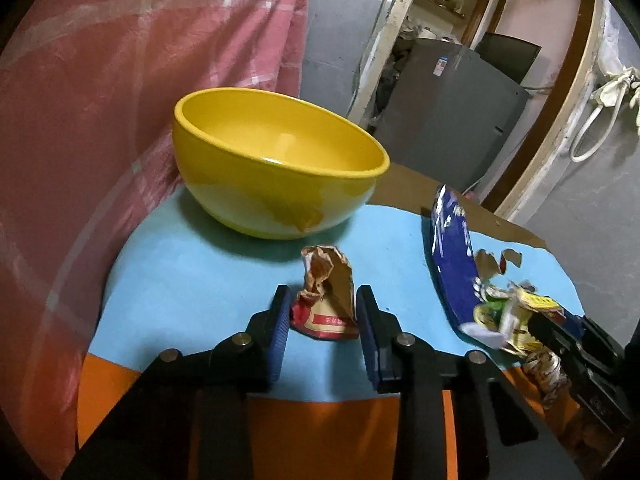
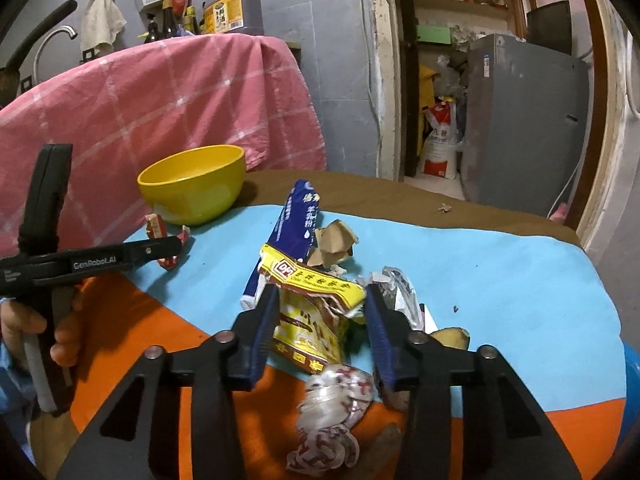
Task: Collect trash
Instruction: 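Reach the right tool to the yellow wrapper while the left tool approaches the red-gold wrapper, then grasp the yellow wrapper with the right tool while the left tool grasps the red-gold wrapper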
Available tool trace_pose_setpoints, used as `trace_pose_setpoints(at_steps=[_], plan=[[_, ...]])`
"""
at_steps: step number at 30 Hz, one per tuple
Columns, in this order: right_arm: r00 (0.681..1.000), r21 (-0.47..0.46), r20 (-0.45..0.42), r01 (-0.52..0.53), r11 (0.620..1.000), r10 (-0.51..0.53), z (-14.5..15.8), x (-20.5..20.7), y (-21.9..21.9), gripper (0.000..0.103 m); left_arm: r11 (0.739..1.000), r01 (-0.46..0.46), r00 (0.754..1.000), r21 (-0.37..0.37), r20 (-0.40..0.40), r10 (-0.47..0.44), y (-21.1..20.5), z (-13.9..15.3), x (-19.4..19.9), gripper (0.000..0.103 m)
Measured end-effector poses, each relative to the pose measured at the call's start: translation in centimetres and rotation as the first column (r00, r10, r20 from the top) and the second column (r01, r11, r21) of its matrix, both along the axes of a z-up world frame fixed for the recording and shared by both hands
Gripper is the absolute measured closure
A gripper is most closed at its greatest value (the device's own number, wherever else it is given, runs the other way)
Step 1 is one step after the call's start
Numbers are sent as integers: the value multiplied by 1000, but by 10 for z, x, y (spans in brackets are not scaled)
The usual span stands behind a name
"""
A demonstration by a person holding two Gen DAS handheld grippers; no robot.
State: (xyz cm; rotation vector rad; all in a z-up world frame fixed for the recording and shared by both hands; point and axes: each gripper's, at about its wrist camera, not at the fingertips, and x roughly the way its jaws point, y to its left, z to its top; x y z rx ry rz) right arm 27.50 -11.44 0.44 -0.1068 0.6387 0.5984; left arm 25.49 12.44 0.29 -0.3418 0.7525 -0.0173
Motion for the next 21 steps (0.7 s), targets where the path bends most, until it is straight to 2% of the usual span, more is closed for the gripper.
trace_pose_setpoints(at_steps=[1, 3, 8, 13, 21], plan=[[1000, 3, -1, 0, 1000, 0, 0, 0, 0, 79, 1000, 3, 1000, 0, 4, -3, 0, 0, -3, 75], [1000, 18, -11, -9, 1000, 10, -1, 0, -2, 86, 1000, 9, 1000, 2, 10, -9, -4, 1, -4, 76], [1000, 40, 16, -17, 999, 16, 2, -7, -3, 87, 1000, 16, 999, 13, 41, -17, -16, 8, -13, 76], [996, 130, 94, -13, 991, 1, 14, -21, -18, 87, 999, 31, 992, 15, 119, -33, -30, 26, -27, 76], [961, 277, 260, 16, 961, -91, 54, -53, -65, 87, 992, 107, 954, 60, 275, -119, -87, 66, -40, 76]])
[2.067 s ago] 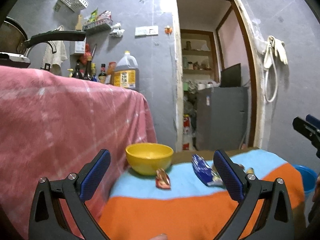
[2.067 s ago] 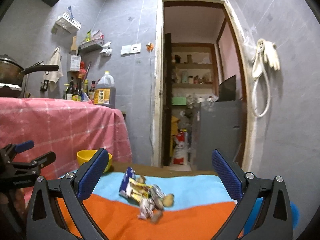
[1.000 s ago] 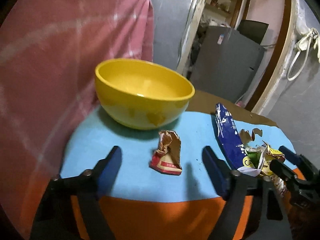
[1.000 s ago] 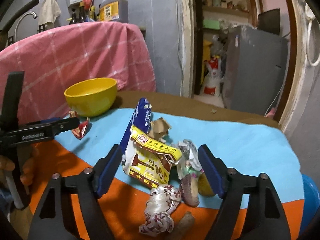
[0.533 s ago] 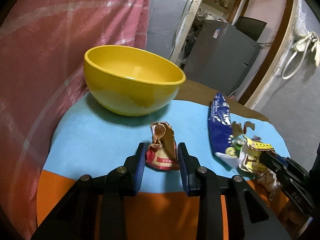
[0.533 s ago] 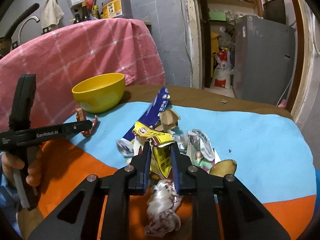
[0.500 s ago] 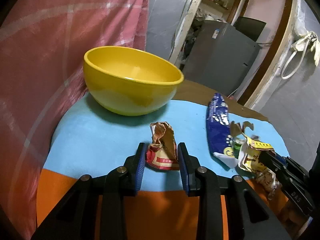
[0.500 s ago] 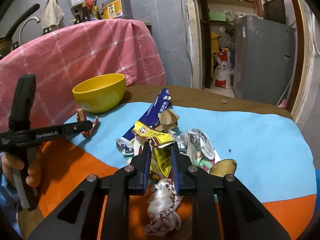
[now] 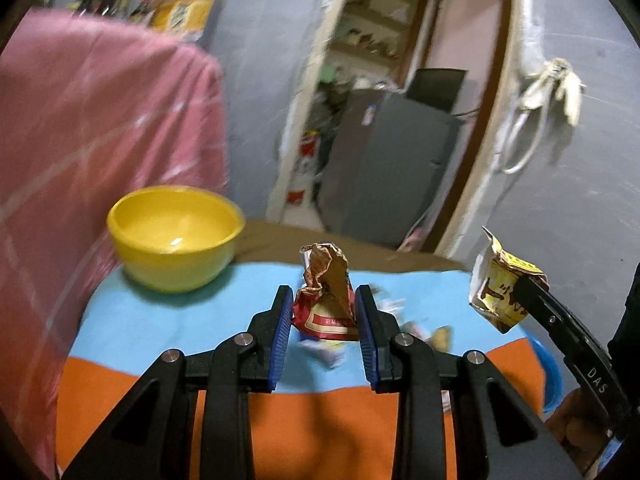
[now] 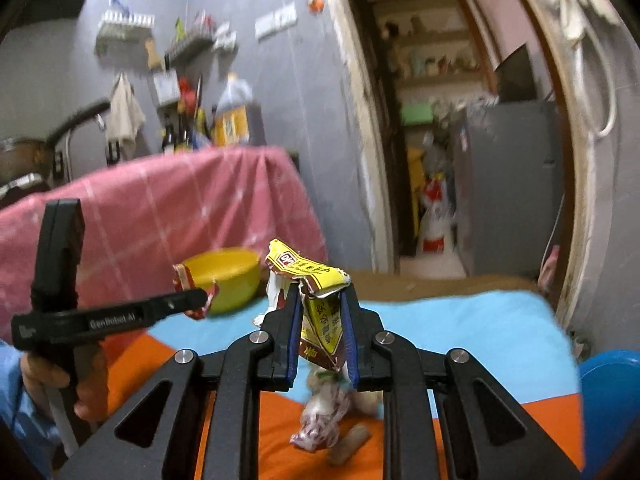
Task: Collect trash
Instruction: 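Grasp the yellow wrapper with the right tool while the left tool grasps the red-gold wrapper, then carry both wrappers over the blue bucket and open both tools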
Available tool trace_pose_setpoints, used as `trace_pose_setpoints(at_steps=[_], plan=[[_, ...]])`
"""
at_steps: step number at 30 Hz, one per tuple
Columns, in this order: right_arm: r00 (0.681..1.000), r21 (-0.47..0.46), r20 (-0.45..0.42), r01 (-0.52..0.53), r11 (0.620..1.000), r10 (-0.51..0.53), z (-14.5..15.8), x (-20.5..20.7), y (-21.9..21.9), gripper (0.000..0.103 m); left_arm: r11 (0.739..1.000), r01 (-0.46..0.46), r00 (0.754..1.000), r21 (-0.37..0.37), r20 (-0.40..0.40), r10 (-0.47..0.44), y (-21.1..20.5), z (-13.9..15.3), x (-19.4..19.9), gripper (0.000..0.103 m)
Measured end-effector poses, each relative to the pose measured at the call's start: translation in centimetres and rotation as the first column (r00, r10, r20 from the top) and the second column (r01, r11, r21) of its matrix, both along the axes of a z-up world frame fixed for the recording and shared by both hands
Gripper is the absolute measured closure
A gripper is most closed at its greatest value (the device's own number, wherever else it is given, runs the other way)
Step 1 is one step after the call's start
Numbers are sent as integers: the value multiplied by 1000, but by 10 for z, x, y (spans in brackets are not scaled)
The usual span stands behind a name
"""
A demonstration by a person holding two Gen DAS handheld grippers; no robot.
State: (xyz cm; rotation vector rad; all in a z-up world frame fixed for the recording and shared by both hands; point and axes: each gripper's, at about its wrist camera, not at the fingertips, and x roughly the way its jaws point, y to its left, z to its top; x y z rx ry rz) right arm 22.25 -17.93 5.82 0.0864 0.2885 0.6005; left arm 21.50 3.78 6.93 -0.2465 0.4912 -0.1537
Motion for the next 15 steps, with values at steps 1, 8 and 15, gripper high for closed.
trace_pose_setpoints(at_steps=[1, 8, 15], plan=[[1000, 12, 6, 7, 1000, -7, 3, -2, -6, 87, 1000, 16, 1000, 0, 14, -16, -9, 5, 0, 76], [991, 90, 53, 121, 989, -127, 18, -18, -58, 87, 990, 144, 987, 5, 71, -144, -78, 29, 3, 76], [924, 117, 68, 368, 922, -377, 23, -37, -130, 87, 951, 310, 950, 9, 42, -311, -162, 32, 20, 76]])
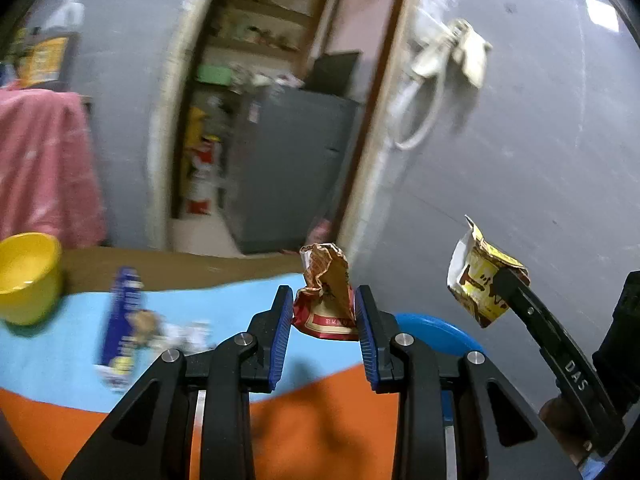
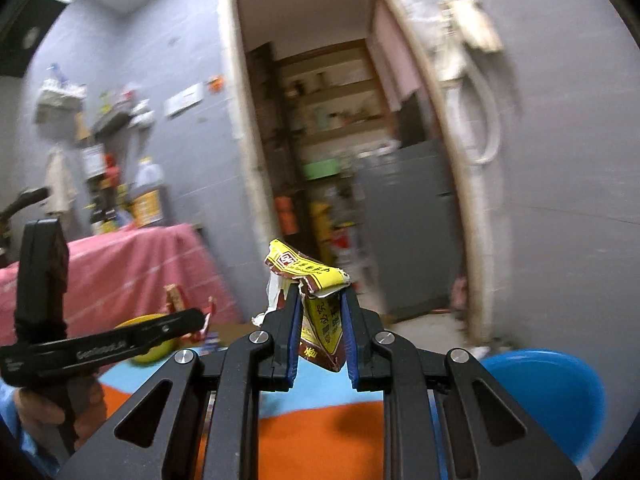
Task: Collect trash
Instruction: 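Carry both wrappers over the blue bucket and open both tools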
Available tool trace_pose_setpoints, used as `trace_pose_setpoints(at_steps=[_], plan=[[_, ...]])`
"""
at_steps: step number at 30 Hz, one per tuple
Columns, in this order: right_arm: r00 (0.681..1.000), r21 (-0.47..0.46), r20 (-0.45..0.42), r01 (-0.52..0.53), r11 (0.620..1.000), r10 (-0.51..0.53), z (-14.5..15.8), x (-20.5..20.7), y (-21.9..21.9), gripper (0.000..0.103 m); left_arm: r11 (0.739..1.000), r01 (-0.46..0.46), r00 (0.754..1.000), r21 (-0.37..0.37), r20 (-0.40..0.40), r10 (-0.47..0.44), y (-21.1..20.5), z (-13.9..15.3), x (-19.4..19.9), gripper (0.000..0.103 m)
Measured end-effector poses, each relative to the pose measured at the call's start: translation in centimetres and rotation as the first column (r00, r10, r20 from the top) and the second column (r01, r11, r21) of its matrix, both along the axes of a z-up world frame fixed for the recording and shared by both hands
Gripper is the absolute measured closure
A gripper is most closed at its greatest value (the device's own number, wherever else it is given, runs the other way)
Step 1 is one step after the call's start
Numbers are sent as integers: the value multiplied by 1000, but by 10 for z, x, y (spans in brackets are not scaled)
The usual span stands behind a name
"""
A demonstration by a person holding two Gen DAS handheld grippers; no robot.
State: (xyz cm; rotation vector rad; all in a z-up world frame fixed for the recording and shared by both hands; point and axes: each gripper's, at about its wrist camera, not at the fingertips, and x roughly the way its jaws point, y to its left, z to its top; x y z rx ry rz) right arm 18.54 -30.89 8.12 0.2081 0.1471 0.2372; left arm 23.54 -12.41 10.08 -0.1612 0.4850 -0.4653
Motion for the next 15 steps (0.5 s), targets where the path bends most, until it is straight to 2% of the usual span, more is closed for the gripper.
trace_pose_setpoints(at_steps=[4, 9, 15], plan=[[990, 21, -40, 140, 990, -139, -8, -5, -42, 86, 995, 104, 992, 3, -68, -104, -53, -5, 14, 76], [949, 46, -152, 287, 957, -278, -35, -8, -92, 86, 983, 183, 969, -4, -171, -181, -111, -20, 34, 76], [897, 86, -299, 365, 927, -326, -66, -7, -134, 84, 973, 230, 933, 29, -289, -213, -162, -51, 57, 75]])
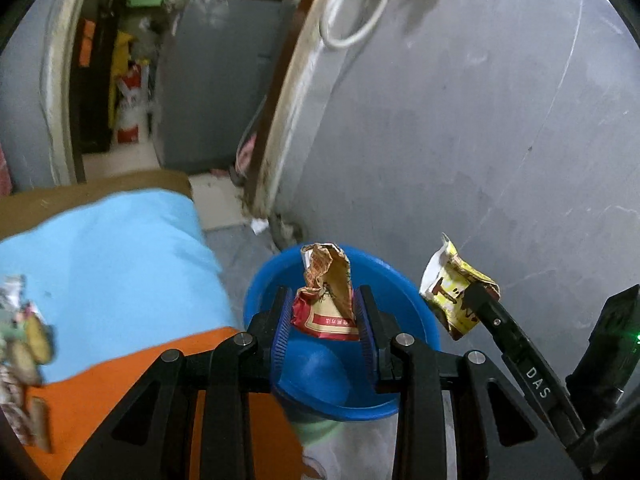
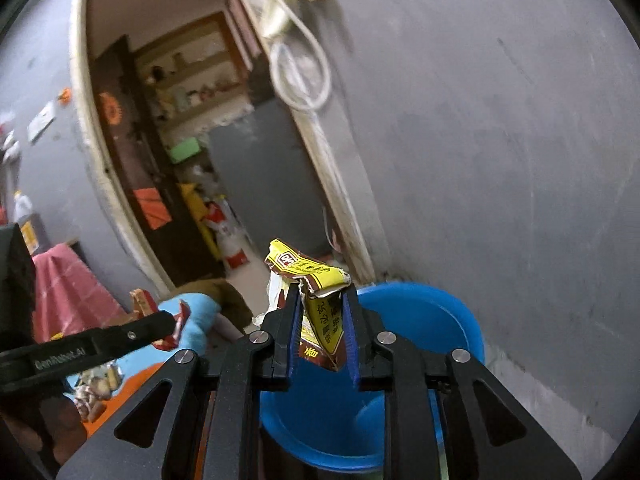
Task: Collect trash
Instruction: 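Carry both wrappers over the blue bucket and open both tools, then return both tools to the trash pile on the blanket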
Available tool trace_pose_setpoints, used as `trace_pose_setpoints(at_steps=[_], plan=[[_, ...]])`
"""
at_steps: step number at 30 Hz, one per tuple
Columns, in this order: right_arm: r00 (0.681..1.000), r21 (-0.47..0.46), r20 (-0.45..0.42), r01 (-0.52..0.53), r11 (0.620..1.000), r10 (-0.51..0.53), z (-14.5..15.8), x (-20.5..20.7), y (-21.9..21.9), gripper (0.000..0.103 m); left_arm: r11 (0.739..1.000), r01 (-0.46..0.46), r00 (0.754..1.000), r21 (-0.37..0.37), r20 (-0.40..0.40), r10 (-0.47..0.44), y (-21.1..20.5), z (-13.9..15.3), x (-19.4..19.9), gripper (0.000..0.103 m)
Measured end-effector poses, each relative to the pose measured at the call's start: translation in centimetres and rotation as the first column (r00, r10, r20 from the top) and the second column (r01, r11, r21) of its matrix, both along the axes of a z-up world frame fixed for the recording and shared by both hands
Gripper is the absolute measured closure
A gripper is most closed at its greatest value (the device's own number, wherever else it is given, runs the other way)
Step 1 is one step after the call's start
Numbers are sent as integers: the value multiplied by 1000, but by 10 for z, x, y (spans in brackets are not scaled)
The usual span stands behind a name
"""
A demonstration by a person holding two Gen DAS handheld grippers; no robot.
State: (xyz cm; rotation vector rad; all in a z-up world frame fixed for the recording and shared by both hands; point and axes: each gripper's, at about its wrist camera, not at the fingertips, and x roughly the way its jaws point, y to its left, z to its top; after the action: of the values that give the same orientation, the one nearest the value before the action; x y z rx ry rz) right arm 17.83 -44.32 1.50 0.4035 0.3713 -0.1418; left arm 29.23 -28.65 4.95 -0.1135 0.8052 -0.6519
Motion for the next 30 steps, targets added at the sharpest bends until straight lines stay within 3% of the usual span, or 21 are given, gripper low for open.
trace_pose_setpoints(at_steps=[2, 3, 5, 12, 14, 22, 23, 25, 30], plan=[[999, 28, -41, 0, 1000, 1, -7, 2, -6, 84, 999, 20, 998, 30, -52, -18, -10, -14, 11, 74], [998, 43, -61, 2, 999, 0, -11, 2, -9, 78, 999, 27, 997, 34, -74, -24, -12, -21, 14, 74], [997, 63, -77, 13, 998, -8, -17, 1, -15, 69, 998, 29, 994, 54, -102, -24, -17, -32, 19, 63], [996, 85, -92, 24, 996, -16, -14, -1, -22, 64, 998, 29, 996, 50, -82, -25, -14, -36, 10, 58], [996, 79, -87, 25, 997, -18, -11, 4, -21, 62, 999, 14, 998, 36, -66, -11, -6, -34, 10, 51], [1000, 9, -6, 22, 1000, -22, 9, -5, -7, 48, 993, -114, 992, -2, 51, 114, 41, -5, -4, 40], [1000, -1, 5, 20, 1000, -20, 12, -6, -4, 46, 991, -133, 989, -10, 70, 134, 49, -1, -7, 36], [999, -28, 38, 18, 999, -17, 19, -8, 4, 27, 985, -172, 978, -25, 113, 174, 64, 8, -11, 29], [995, -97, 102, 5, 995, 5, 36, -11, 30, 17, 961, -265, 933, -74, 231, 275, 99, 30, -34, 10]])
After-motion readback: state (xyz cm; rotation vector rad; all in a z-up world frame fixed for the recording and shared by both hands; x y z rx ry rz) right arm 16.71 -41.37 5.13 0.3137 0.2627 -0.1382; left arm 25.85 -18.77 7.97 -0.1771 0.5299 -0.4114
